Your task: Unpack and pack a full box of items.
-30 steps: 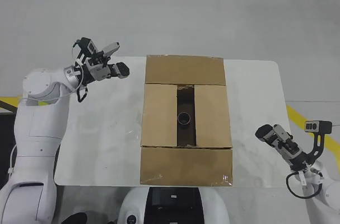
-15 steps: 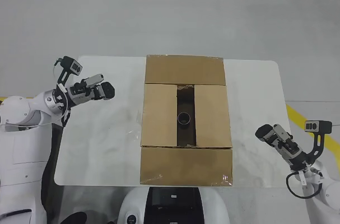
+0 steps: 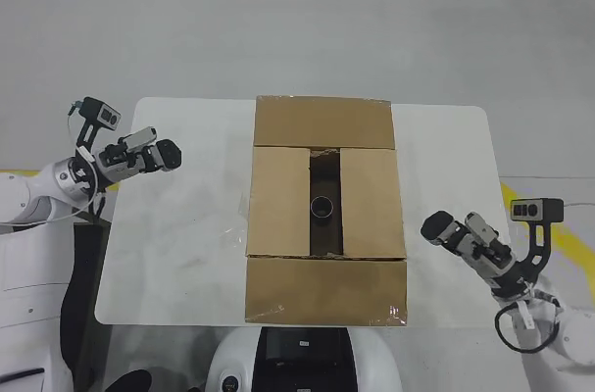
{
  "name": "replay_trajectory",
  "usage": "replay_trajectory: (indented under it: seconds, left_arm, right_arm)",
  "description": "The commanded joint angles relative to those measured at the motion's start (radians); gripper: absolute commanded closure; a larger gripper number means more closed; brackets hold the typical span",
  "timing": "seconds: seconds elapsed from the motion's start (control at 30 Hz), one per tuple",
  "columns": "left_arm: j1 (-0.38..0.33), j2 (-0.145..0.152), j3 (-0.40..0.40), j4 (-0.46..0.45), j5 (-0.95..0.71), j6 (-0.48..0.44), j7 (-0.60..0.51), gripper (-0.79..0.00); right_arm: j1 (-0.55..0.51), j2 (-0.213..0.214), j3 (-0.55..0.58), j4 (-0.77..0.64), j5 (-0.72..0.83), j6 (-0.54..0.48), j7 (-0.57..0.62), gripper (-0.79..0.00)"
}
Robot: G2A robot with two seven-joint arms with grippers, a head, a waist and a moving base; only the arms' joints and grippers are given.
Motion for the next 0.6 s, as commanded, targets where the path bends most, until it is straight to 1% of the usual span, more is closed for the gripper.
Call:
replay_trajectory:
  seconds: [0.0, 0.07, 0.3, 0.4, 0.57]
  left_arm:
    - [-0.009, 0.001, 0.004, 0.024, 0.016, 0.022, 0.066, -0.785]
    - [-0.013, 0.001, 0.011, 0.031, 0.025, 0.024, 0.088, -0.785]
    - [-0.013, 0.001, 0.011, 0.031, 0.025, 0.024, 0.088, -0.785]
    - [-0.013, 0.001, 0.011, 0.031, 0.025, 0.024, 0.088, -0.785]
    - [-0.013, 0.001, 0.011, 0.031, 0.025, 0.024, 0.088, -0.785]
  right_arm:
    - [0.027, -0.003, -0.072, 0.0, -0.007, 0.023, 0.009, -0.785]
    - [0.053, -0.007, -0.136, 0.008, -0.019, 0.043, 0.001, -0.785]
    - [0.144, -0.024, -0.323, 0.038, -0.062, 0.092, -0.018, -0.785]
    - [0.187, -0.03, -0.379, 0.083, -0.078, 0.099, -0.019, -0.785]
    - [0.275, -0.041, -0.442, 0.146, -0.071, 0.103, -0.011, -0.785]
